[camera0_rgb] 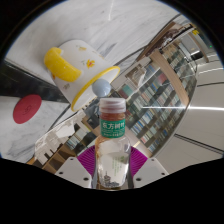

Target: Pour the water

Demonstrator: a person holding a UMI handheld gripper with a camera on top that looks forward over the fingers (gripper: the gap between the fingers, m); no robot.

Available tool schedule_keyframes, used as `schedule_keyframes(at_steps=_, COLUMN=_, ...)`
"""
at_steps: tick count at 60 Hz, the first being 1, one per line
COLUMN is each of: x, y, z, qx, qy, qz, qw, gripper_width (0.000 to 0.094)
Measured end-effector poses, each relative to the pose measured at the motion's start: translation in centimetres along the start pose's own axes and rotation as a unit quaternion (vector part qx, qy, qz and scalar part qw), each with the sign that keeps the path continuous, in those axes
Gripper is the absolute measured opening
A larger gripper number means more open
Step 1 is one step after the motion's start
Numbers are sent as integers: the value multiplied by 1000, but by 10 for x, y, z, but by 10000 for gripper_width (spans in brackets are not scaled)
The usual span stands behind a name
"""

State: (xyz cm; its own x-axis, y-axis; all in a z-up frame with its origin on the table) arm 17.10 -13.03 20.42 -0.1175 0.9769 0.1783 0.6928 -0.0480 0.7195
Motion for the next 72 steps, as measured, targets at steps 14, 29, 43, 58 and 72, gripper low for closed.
schedule_keyframes(at_steps=14, x=0, y=32, z=-41, qx=218, qy=15, qz=40, qw=975, gripper_width=410)
schedule_keyframes(at_steps=29, x=-11, y=70, z=-89, qx=742, qy=-21, qz=92, qw=663, gripper_width=411)
schedule_keyframes(at_steps=43, x=-28, y=37, z=-7, qx=885, qy=-104, qz=133, qw=434, gripper_width=410)
schedule_keyframes(at_steps=58, x=-46, y=-39, z=90, qx=886, qy=-161, qz=172, qw=400, gripper_width=414)
schedule_keyframes(at_steps=72, x=-58, y=-36, z=111, qx=906, qy=-133, qz=180, qw=361, gripper_width=475)
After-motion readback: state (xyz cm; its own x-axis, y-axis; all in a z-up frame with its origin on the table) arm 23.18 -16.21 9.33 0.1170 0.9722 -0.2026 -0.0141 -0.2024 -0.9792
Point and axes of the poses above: the point between the fingertips, and its own axes, seen from behind it with the camera up: z to the left, y down, x forward, the way the camera looks, the point moved 3 cm from there along -x, backward, against the way the camera looks, and after that the axes turned 5 degrees about y, right-handed, at the moved point
